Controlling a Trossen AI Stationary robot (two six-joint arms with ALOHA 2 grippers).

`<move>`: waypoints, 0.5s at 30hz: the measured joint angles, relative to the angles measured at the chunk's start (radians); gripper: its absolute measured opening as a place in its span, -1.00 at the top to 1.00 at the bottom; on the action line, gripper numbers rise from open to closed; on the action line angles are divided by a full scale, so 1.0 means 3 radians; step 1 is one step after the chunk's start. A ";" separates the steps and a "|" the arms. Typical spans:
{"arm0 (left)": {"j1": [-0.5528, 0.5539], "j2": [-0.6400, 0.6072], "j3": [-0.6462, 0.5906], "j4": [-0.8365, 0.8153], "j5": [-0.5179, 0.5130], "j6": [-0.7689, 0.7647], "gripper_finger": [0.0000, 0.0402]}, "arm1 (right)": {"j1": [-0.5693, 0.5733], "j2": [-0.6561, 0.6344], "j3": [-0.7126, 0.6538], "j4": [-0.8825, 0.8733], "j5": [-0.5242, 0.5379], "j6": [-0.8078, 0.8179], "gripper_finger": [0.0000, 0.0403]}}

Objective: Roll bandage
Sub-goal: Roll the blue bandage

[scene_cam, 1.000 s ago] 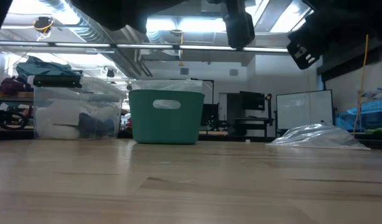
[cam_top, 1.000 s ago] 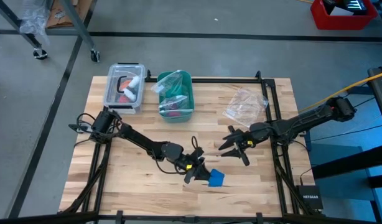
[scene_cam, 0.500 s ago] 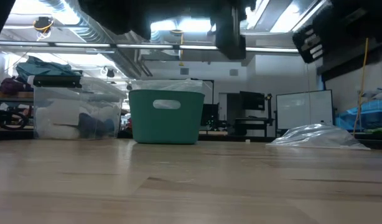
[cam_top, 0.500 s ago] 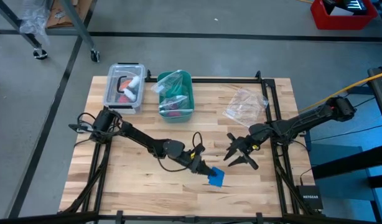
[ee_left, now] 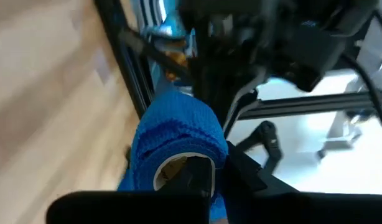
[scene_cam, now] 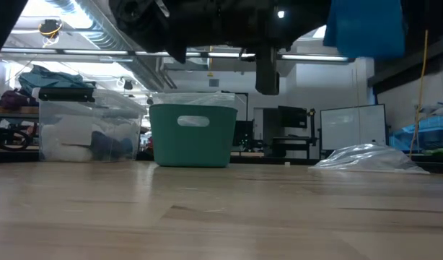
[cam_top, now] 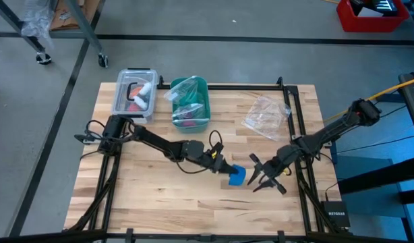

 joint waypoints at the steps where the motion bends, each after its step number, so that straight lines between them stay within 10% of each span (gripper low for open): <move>1: 0.0010 0.0000 0.0000 0.0013 -0.0019 0.0107 0.98 | 0.0046 0.0000 0.0000 -0.0054 0.0098 0.0001 0.27; 15: 0.0032 0.0003 0.0003 0.0824 -0.0142 0.0676 0.98 | 0.0279 0.0000 0.0000 -0.0221 0.1283 0.0030 0.27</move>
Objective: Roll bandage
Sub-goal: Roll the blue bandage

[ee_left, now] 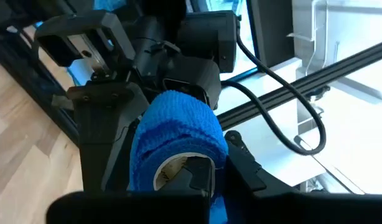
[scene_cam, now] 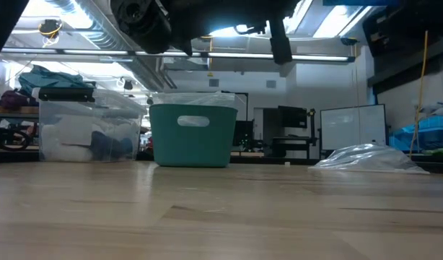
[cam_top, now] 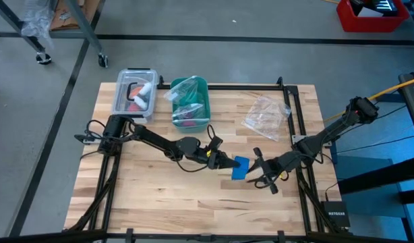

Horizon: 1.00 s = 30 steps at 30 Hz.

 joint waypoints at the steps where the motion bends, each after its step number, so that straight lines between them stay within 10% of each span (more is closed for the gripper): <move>1: -0.0003 0.0000 0.0000 0.0007 0.0000 0.0022 0.98 | 0.0000 0.0000 0.0000 0.0026 0.0000 0.0004 0.27; 30: -0.0025 0.0000 0.0000 0.0260 -0.0088 0.0368 0.98 | -0.0001 0.0001 0.0000 0.0029 0.0185 0.0106 0.27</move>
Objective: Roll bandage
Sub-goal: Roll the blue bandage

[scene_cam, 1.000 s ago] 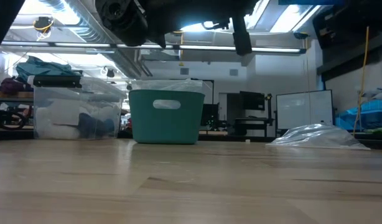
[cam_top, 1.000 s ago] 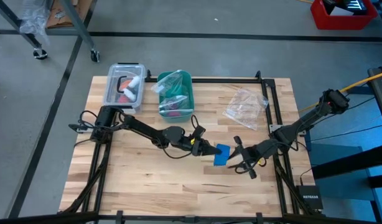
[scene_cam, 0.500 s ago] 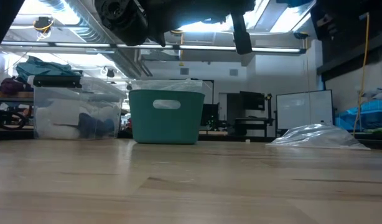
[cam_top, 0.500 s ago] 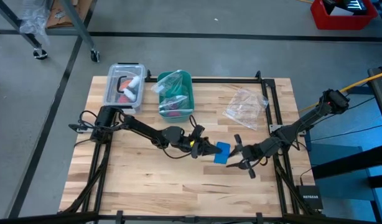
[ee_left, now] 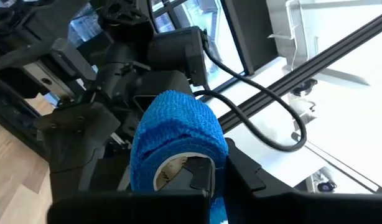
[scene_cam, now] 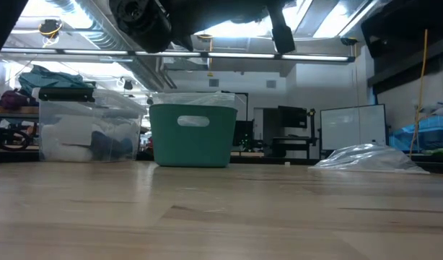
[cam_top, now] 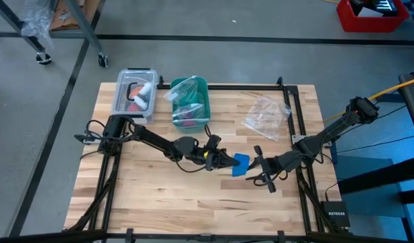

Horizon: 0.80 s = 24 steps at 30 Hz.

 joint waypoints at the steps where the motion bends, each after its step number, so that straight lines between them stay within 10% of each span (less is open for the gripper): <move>1: 0.0000 0.0000 0.0000 -0.0005 0.0002 0.0008 0.97 | 0.0000 0.0000 0.0000 0.0006 -0.0002 0.0000 0.27; 24: 0.0000 0.0000 -0.0001 -0.0075 -0.0057 0.0168 0.98 | 0.0000 0.0000 0.0000 0.0432 0.0067 0.0309 0.41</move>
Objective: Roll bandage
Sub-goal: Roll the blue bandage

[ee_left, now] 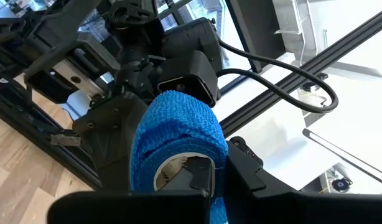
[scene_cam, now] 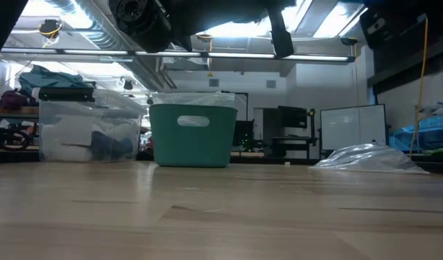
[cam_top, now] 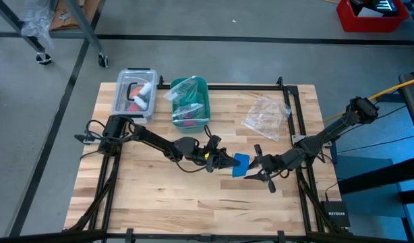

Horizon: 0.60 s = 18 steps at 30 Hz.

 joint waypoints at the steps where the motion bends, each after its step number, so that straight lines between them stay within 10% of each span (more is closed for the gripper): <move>1: 0.0000 0.0000 0.0000 0.0001 -0.0003 0.0000 0.98 | 0.0000 0.0000 0.0000 0.0002 0.0000 0.0020 0.47; 7: 0.0004 0.0000 0.0000 0.0003 -0.0006 0.0078 0.98 | 0.0000 0.0001 0.0000 0.0035 -0.0001 0.0036 0.93; 18: 0.0005 0.0000 0.0000 0.0001 -0.0083 0.0553 0.98 | 0.0000 0.0001 0.0000 0.0429 -0.0335 0.0864 0.97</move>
